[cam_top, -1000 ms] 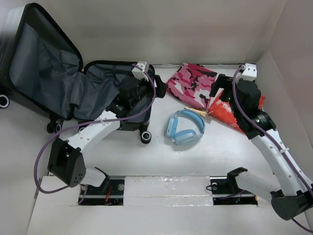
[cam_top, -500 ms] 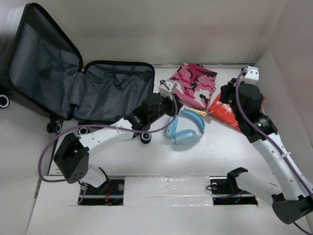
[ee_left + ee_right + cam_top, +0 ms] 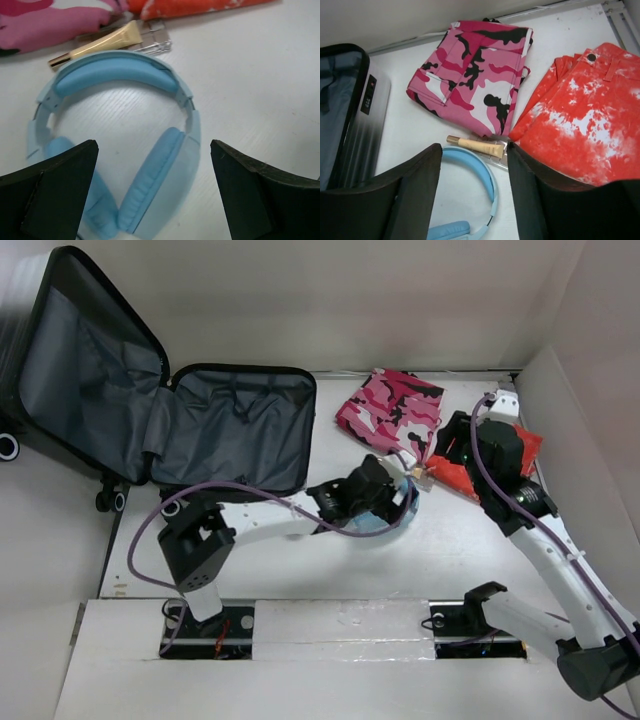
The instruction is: Pack the luggage
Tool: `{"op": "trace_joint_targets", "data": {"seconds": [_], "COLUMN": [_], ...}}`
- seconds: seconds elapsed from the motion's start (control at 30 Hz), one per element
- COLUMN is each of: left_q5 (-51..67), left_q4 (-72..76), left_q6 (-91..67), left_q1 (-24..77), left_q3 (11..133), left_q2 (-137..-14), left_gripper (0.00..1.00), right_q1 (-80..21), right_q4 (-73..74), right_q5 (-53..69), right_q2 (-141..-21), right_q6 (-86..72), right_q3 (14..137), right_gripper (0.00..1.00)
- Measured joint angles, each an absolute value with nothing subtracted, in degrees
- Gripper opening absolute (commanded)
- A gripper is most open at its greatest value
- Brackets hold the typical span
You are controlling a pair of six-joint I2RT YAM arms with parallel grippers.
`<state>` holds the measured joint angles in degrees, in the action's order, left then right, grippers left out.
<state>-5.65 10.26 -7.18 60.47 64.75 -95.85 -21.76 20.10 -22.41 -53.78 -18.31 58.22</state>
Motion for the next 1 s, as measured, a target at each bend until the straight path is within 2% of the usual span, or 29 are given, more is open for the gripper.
{"op": "trace_joint_targets", "data": {"seconds": [0.17, 0.37, 0.63, 0.73, 0.87, 0.9, 0.93, 1.0], "left_q5": [-5.72, -5.89, -3.53, -1.93, 0.62, 1.34, 1.76, 3.09], "left_q4": [7.75, 3.97, 1.45, 1.43, 0.86, 0.78, 0.75, 1.02], "left_q6": [-3.38, -1.37, -1.26, -1.23, -1.02, -1.04, -1.04, -1.28], "left_q1": [62.61, 61.91, 62.17, 62.17, 62.15, 62.17, 62.17, 62.17], "left_q3": [72.20, 74.00, 73.08, 71.99, 70.83, 70.72, 70.70, 70.67], "left_q2": [-102.52, -105.06, -106.02, -106.02, -106.13, -106.30, -106.63, -107.22], "left_gripper": [0.92, 0.99, 0.93, 0.78, 0.72, 0.66, 0.50, 0.31], "right_q1": [-21.41, -21.34, -21.34, -21.34, -21.34, -21.34, -21.34, -21.34], "right_q4": [20.21, 20.25, 20.32, 20.32, 20.32, 20.32, 20.32, 20.29], "right_q5": [-22.41, -22.33, -21.39, -21.17, -20.84, -20.73, -20.71, -20.51], "right_q2": [-53.23, -51.05, -51.11, -51.11, -51.11, -51.11, -51.11, -51.11], "right_q6": [-18.48, -18.48, -18.48, -18.48, -18.48, -18.48, -18.48, -18.48], "right_q3": [57.52, 57.47, 57.47, 57.47, 57.47, 57.47, 57.45, 57.36], "right_gripper": [0.67, 0.72, 0.73, 0.73, 0.73, 0.73, 0.73, 0.73]}}
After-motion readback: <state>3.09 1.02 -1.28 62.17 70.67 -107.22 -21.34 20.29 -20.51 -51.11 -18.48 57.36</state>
